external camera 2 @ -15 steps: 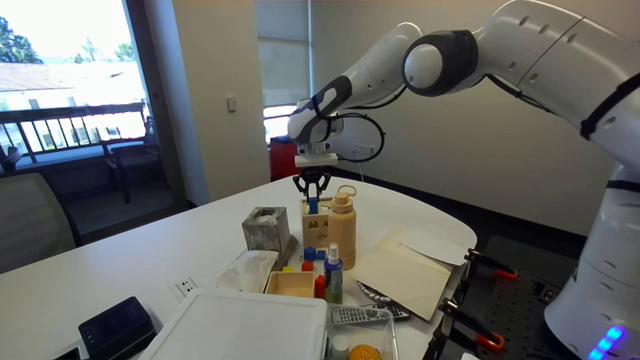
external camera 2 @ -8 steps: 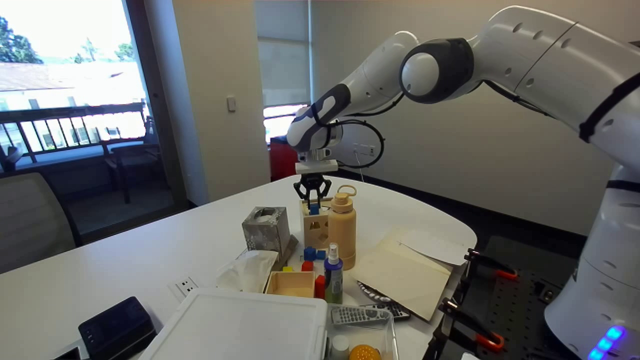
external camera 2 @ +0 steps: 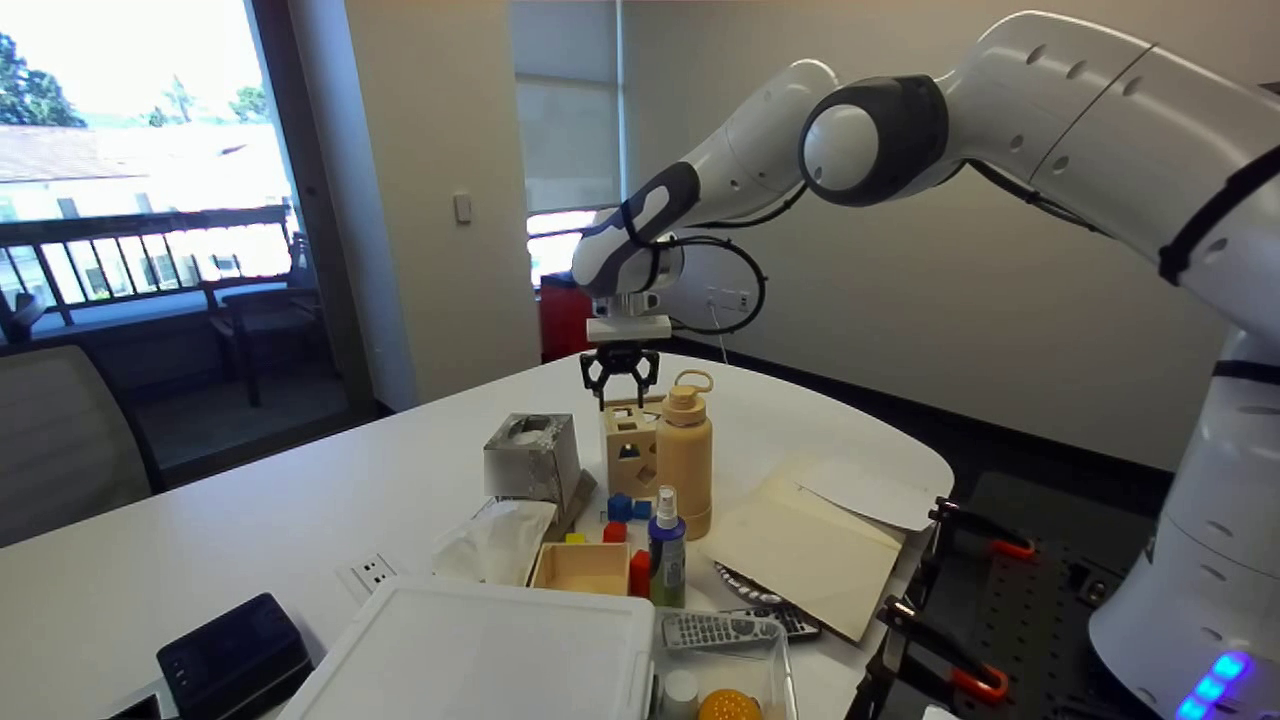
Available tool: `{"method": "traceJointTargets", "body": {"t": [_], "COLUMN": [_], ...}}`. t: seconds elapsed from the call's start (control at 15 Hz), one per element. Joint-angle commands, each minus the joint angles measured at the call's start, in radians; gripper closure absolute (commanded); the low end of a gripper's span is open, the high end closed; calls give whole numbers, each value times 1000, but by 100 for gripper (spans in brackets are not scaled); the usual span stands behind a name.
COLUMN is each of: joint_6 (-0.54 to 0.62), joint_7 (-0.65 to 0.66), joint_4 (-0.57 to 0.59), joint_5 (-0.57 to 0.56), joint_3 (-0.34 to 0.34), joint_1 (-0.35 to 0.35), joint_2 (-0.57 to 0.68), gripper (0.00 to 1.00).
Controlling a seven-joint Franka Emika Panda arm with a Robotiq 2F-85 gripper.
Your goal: Put one blue block inside the wooden toy box.
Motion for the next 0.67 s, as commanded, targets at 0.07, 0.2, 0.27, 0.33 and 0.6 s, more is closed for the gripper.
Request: {"method": "traceJointTargets", "body": {"t": [0.07,0.2,0.27,0.33,0.6], "joint_6": [24,32,33,34,52], "joint_7": [-24,-27,-26,-29,-34], "joint_4": [-62,-94,-115,-133,-232], "joint_5": [41,47,49,50,54], "joint_3": [8,12,13,14,15], "joint_1": [1,4,7,8,18], "joint_2": [-87,-133,-161,-185,-293], "gripper": [0,0,0,0,0]}}
